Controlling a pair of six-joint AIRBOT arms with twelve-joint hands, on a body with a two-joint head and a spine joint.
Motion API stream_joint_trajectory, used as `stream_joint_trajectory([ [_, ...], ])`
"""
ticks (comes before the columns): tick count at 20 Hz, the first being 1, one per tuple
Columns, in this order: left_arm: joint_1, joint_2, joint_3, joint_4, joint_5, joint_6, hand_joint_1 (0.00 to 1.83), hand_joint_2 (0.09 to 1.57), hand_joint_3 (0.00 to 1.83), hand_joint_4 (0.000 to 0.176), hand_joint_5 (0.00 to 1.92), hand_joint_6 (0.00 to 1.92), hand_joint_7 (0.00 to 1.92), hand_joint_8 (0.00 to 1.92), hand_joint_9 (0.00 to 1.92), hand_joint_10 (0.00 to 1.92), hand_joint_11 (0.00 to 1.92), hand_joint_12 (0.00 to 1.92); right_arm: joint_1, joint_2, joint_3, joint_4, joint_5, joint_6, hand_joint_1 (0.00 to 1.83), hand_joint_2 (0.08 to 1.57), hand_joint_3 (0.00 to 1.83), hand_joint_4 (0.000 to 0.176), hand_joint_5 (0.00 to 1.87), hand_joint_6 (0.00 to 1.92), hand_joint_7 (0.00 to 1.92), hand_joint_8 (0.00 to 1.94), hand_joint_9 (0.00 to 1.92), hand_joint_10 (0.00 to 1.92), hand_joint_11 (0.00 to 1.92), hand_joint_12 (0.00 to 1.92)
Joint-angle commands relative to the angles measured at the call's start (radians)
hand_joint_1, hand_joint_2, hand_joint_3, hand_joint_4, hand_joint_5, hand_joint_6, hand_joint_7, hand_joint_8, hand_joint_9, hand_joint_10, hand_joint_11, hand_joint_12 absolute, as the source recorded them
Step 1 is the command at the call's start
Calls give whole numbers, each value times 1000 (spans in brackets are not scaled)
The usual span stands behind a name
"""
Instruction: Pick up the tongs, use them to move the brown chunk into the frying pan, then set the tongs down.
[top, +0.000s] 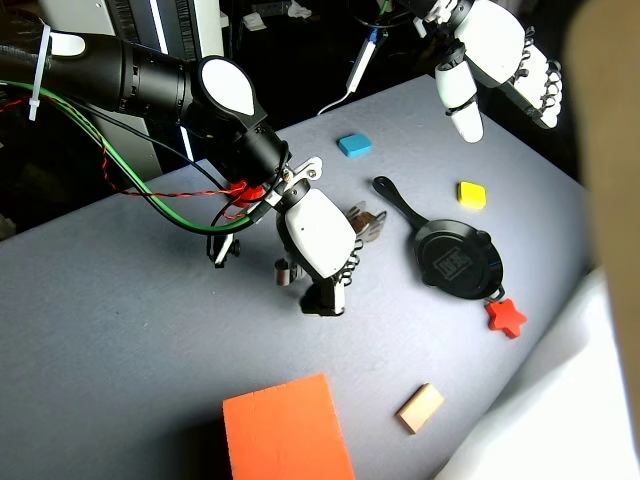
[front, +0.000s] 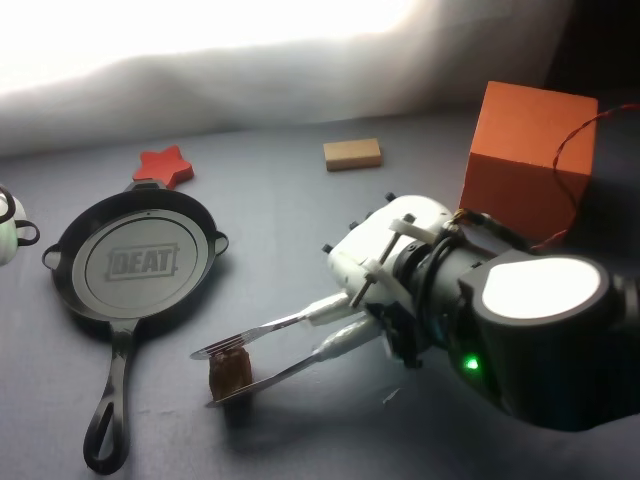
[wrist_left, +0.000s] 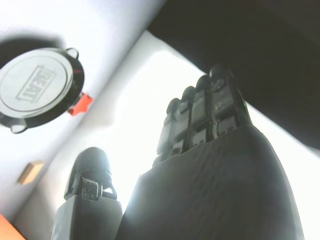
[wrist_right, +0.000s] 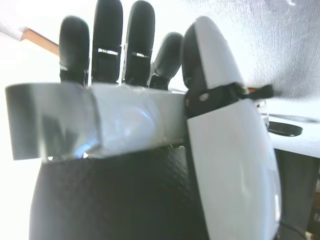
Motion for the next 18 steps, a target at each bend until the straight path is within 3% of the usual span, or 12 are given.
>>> stream_joint_trajectory([
  [1,-6,0,-2,105,-55,5,0,1281,0,0,0,0,0,0,0,0,0,0,11,10,-6,-70,-3,-9,1122,1170,0,0,882,1144,1138,489,1111,600,705,1459],
  [3,-6,0,-2,105,-55,5,0,1281,0,0,0,0,0,0,0,0,0,0,7,22,-20,-70,1,-14,1093,1188,0,0,860,1190,1276,370,1163,757,810,1466],
  [4,-6,0,-3,105,-55,5,0,1280,0,0,0,0,0,0,0,0,0,0,6,28,-29,-70,2,-15,805,1280,16,0,970,867,1322,342,1194,780,844,1448],
  [5,-6,0,-3,105,-55,5,0,1275,0,0,0,0,0,0,0,0,0,0,5,34,-38,-70,4,-15,649,1328,11,0,1096,743,1408,321,1247,869,858,1553],
  [6,-6,0,-3,105,-55,5,0,1273,0,0,0,0,0,0,0,0,0,0,3,38,-46,-70,7,-15,583,1355,7,0,1144,759,1475,364,1278,1006,882,1653],
  [7,-6,0,-3,105,-55,5,0,1276,0,0,0,0,0,0,0,0,0,0,1,40,-52,-70,9,-15,545,1380,6,0,1189,1128,1499,994,1375,1407,1023,1847],
  [8,-7,0,-3,105,-55,5,0,1276,0,0,0,0,0,0,0,0,0,0,-2,40,-56,-70,12,-15,513,1405,3,75,1288,1377,1560,1455,1522,1746,1284,1906],
  [9,-7,0,-3,105,-55,5,0,1272,0,0,0,0,0,0,0,0,0,0,-4,39,-58,-70,12,-15,499,1422,5,156,1347,1553,1603,1622,1614,1850,1446,1918],
  [10,-7,0,-3,105,-55,5,0,1271,0,0,0,0,0,0,0,0,1,0,-5,39,-59,-70,12,-16,531,1433,5,172,1394,1704,1612,1735,1659,1907,1547,1920],
  [13,-7,0,-3,105,-46,5,0,1278,0,0,0,0,0,0,0,0,3,2,-8,40,-64,-70,9,-31,766,1432,0,176,1360,1901,1568,1861,1667,1921,1623,1921],
  [15,-7,0,-4,105,-41,5,0,1270,0,0,0,0,0,0,0,0,10,6,-7,46,-74,-70,2,-45,924,1400,0,176,1385,1920,1580,1917,1695,1921,1679,1921],
  [18,-7,0,-4,105,-35,5,0,1271,0,0,0,0,0,0,0,0,0,0,10,75,-105,-35,12,-53,977,1401,0,176,1384,1921,1589,1941,1705,1921,1674,1921],
])
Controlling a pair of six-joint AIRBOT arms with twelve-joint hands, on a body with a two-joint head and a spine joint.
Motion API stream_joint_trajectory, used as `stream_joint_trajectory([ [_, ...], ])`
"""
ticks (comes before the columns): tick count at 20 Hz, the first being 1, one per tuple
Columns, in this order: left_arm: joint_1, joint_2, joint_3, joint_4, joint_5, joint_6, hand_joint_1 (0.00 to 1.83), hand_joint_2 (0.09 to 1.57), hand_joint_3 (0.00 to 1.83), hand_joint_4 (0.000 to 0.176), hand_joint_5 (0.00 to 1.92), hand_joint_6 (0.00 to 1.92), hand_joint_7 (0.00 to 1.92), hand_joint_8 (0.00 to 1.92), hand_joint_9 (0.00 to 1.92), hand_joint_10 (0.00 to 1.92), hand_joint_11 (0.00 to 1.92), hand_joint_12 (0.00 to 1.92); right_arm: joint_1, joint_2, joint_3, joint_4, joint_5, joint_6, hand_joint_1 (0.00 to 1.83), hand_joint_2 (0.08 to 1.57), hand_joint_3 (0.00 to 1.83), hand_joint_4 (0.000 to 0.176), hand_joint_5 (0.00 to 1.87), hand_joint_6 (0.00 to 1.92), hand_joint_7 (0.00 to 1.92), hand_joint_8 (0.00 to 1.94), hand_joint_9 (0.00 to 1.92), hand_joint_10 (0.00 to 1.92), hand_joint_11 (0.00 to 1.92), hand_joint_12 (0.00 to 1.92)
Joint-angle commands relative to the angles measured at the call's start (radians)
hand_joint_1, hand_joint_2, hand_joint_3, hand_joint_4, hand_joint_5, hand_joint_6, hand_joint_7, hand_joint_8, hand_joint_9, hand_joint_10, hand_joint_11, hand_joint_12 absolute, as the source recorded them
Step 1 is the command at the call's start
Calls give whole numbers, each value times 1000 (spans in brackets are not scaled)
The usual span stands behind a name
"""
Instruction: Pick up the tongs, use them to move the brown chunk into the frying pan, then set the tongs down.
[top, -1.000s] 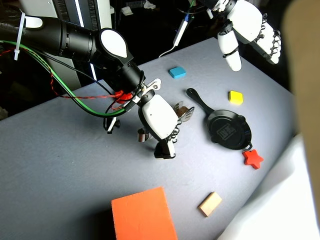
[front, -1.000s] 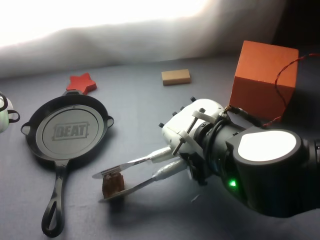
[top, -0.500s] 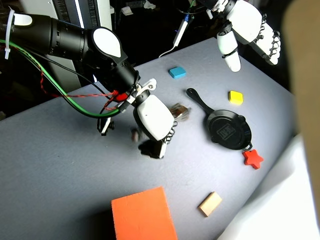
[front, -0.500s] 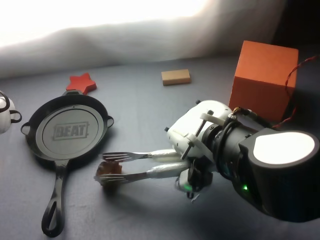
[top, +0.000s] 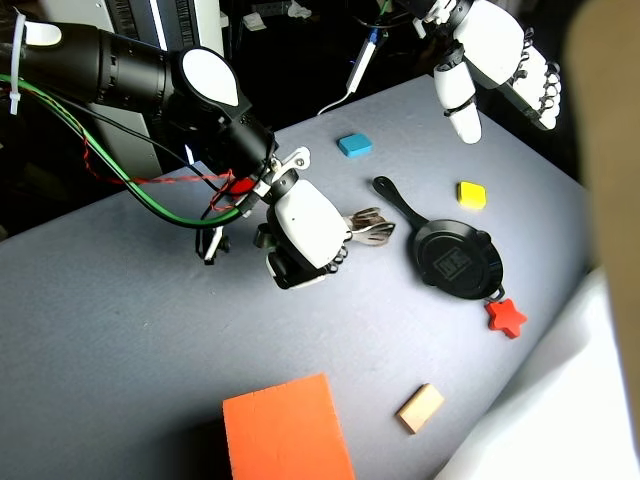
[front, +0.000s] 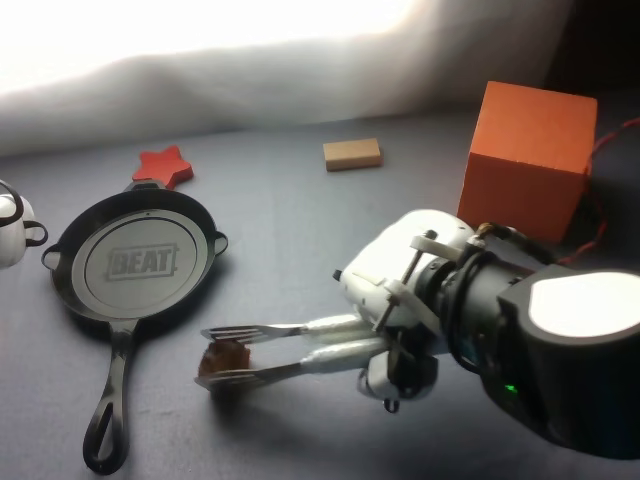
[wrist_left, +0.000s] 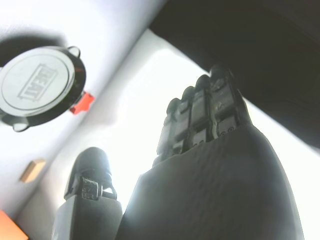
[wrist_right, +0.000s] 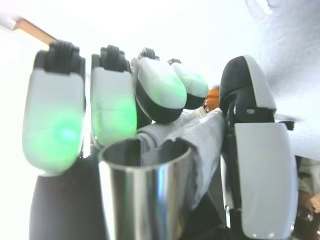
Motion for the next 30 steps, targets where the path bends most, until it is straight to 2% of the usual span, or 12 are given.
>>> stream_joint_trajectory([
  [1,-7,5,-3,105,-41,5,0,1262,0,0,0,0,0,0,0,0,0,0,19,12,-12,-61,-1,-13,982,1395,0,176,1377,1921,1590,1941,1708,1921,1672,1921],
  [6,-6,4,-6,105,-27,5,0,1274,0,0,0,0,0,0,0,0,13,6,112,75,-9,-61,84,7,975,1388,0,176,1368,1921,1583,1941,1701,1921,1670,1921],
  [9,-7,3,-8,105,-22,5,0,1279,2,0,0,0,0,0,0,0,16,9,159,56,49,-62,146,-13,1006,1372,0,176,1354,1921,1568,1941,1684,1921,1654,1921],
  [13,-6,1,-7,105,-21,5,0,1283,3,0,0,0,0,0,0,0,7,7,173,-49,220,-62,233,-39,988,1374,0,176,1348,1921,1561,1941,1676,1921,1654,1921],
  [19,-3,-4,-7,105,-21,5,0,1284,3,0,0,0,0,0,0,0,16,17,143,-196,470,-65,422,-38,989,1354,0,176,1356,1921,1570,1941,1674,1921,1658,1921],
  [22,-3,-7,-6,105,-22,5,0,1280,1,0,0,0,0,0,0,0,28,28,120,-236,525,-68,427,-34,870,1381,6,176,1314,1895,1537,1906,1639,1921,1599,1921],
  [24,-3,-8,-5,105,-22,5,0,1283,2,0,0,0,0,0,0,0,18,28,97,-247,533,-207,423,64,683,1438,18,176,1291,1803,1487,1902,1581,1921,1531,1921],
  [27,-3,-9,-5,105,-21,5,10,1287,1,0,0,0,0,0,0,0,1,54,83,-248,533,-232,411,75,509,1486,11,176,1232,1570,1437,1743,1483,1913,1419,1921],
  [29,-4,-9,-4,105,-21,5,0,1285,0,0,0,0,0,0,0,0,0,103,80,-246,533,-237,407,76,380,1509,10,175,1193,1525,1370,1696,1393,1901,1341,1921],
  [30,-4,-9,-4,105,-21,5,0,1284,0,0,0,0,0,0,0,0,0,105,79,-244,533,-237,406,77,358,1501,3,0,1089,1412,1343,1587,1356,1834,1281,1921],
])
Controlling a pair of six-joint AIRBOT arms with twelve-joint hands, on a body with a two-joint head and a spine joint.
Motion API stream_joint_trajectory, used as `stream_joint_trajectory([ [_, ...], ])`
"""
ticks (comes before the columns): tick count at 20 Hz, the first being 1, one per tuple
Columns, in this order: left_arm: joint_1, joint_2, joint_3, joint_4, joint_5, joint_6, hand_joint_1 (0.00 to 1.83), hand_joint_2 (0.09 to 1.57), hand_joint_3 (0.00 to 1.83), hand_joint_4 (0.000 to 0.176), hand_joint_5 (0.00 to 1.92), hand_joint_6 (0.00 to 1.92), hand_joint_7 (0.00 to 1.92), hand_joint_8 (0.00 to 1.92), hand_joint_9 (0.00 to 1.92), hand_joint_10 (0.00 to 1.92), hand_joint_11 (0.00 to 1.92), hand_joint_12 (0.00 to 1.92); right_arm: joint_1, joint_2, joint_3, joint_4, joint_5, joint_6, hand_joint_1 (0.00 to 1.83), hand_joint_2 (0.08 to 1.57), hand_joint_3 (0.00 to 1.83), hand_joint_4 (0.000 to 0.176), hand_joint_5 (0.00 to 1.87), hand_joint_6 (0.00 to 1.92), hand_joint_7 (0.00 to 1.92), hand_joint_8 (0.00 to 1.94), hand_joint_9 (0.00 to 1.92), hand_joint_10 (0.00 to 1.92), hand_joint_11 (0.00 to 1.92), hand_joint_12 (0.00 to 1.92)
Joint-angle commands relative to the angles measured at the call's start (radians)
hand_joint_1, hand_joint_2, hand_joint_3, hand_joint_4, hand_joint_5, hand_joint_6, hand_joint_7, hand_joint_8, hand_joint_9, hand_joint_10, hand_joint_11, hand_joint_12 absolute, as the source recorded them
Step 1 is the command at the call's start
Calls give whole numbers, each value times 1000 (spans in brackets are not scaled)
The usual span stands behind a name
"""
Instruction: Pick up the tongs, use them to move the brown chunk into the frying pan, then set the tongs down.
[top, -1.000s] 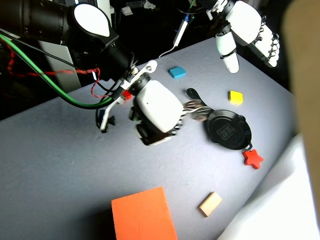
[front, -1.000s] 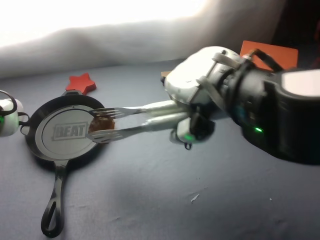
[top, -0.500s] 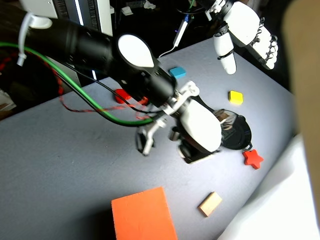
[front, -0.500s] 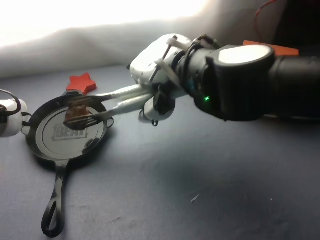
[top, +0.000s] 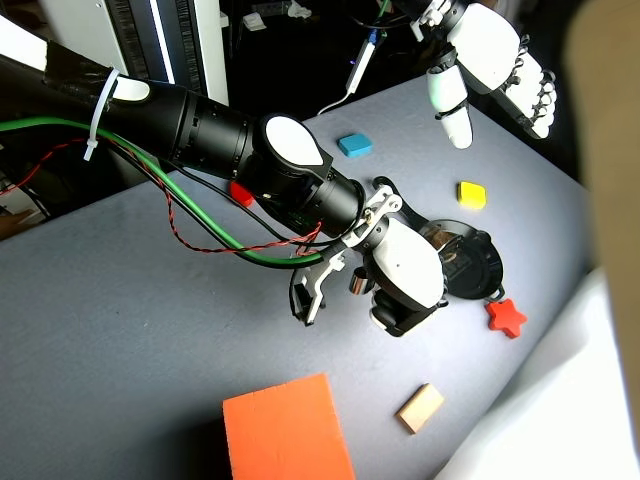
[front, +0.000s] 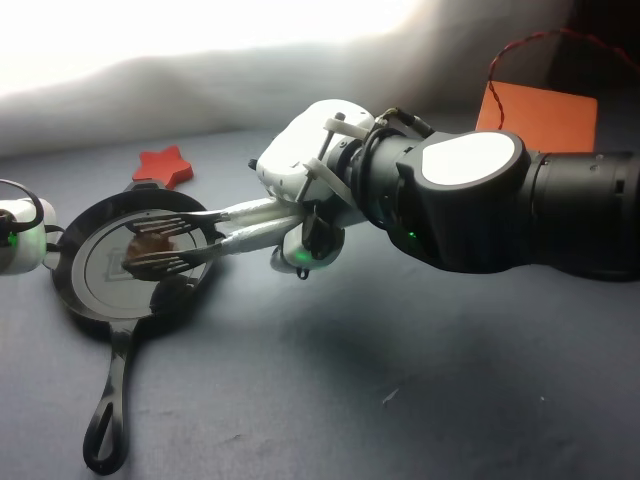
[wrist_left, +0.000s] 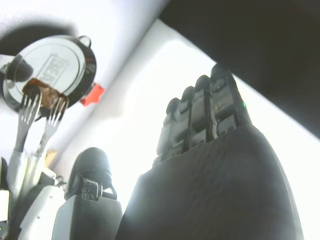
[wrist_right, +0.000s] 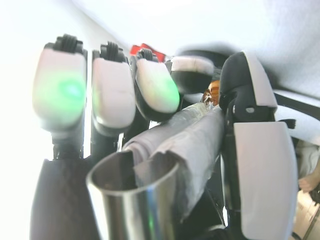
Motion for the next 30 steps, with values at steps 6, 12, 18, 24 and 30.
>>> stream_joint_trajectory([
  [6,-5,1,4,105,-45,4,0,1278,0,0,0,0,0,0,0,0,0,162,3,14,2,-52,-24,8,291,1345,0,0,1112,550,1259,1031,1183,1615,935,1921],
  [12,-2,1,4,109,-35,4,0,1277,0,0,0,0,0,0,0,0,0,170,-1,31,-17,-52,-27,1,291,1314,0,0,1150,391,1218,870,1073,1552,801,1921],
  [18,-3,1,4,109,-35,4,0,1278,0,0,0,0,0,0,0,0,0,74,-5,34,-60,-114,-67,7,316,1295,0,0,997,562,1156,752,997,1323,726,1851],
  [24,-3,1,4,109,-35,4,0,1285,0,0,0,0,0,0,0,0,4,37,-8,35,-78,-154,-111,43,310,1273,0,0,919,703,1095,870,950,1369,656,1879],
  [30,-3,2,3,109,-17,3,0,1288,1,0,0,0,0,0,0,0,0,67,40,178,-242,-154,-158,89,314,1296,4,0,955,666,1121,834,962,1361,675,1871],
])
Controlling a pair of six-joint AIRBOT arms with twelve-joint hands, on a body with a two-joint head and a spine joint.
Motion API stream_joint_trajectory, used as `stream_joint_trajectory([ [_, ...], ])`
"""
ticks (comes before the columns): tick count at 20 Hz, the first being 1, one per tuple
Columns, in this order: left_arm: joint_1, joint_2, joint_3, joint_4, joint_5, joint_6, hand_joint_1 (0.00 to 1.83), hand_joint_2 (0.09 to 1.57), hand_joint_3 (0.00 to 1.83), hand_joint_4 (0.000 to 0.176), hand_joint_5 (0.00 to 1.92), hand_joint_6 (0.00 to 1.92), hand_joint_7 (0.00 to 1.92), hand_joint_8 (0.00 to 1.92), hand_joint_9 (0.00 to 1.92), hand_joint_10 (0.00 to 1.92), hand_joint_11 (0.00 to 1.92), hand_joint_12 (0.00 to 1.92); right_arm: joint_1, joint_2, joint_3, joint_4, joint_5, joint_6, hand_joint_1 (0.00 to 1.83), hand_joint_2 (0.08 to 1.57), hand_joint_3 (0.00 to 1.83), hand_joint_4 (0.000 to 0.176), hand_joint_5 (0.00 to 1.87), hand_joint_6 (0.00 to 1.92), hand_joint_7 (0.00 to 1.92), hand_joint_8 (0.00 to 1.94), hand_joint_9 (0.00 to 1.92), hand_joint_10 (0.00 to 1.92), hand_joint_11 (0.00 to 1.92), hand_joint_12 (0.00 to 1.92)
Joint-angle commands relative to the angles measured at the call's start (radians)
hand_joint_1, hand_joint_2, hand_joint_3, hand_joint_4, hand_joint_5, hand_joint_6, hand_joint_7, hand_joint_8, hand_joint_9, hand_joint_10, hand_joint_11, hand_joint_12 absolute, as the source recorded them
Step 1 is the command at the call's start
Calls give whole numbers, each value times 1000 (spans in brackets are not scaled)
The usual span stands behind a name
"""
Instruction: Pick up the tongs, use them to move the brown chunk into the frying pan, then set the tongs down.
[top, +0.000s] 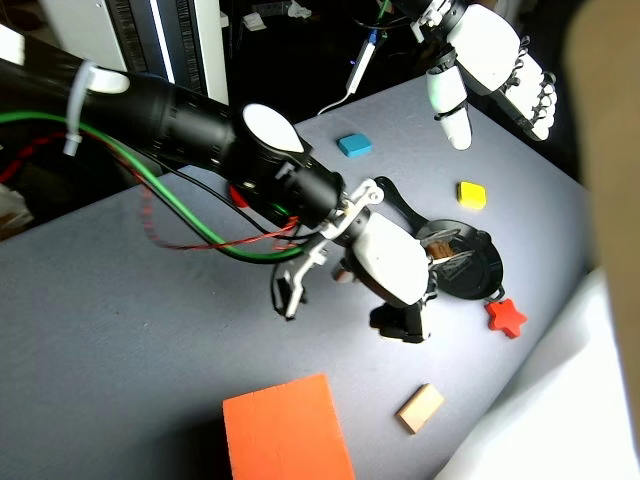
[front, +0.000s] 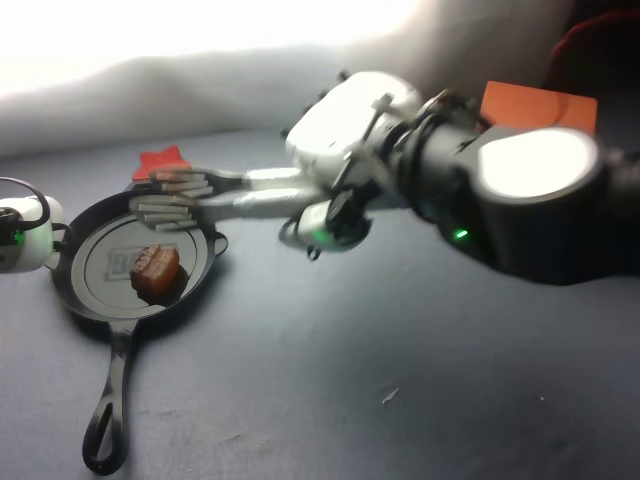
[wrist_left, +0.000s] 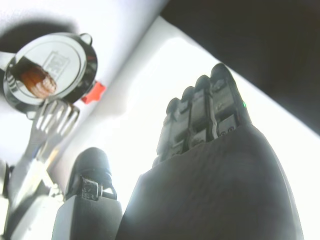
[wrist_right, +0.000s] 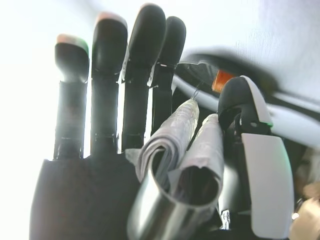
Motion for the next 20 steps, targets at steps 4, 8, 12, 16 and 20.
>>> stream_joint_trajectory([
  [4,-4,10,10,109,59,1,0,1286,0,0,0,0,0,0,0,0,0,55,-16,123,-147,-72,-57,16,287,1308,6,0,971,666,1130,828,967,1367,692,1887],
  [8,1,16,29,111,233,27,0,1284,0,0,0,0,7,3,0,0,0,81,-92,226,-279,-283,-162,116,357,1299,0,0,972,670,1136,829,982,1389,718,1891],
  [12,20,17,52,111,401,-10,0,1288,0,0,0,0,0,0,0,0,3,28,-194,262,-345,-518,-261,192,396,1283,0,0,951,673,1121,813,983,1344,743,1844],
  [16,42,16,74,115,532,-40,0,1285,0,0,0,0,0,0,0,0,13,41,-262,230,-293,-574,-250,205,465,1249,0,0,946,644,1096,840,943,1348,726,1776],
  [20,51,15,72,130,546,-41,0,1291,1,0,0,0,0,0,0,0,0,85,-313,183,-211,-680,-260,290,432,1234,2,0,890,533,961,846,773,1360,582,1840],
])
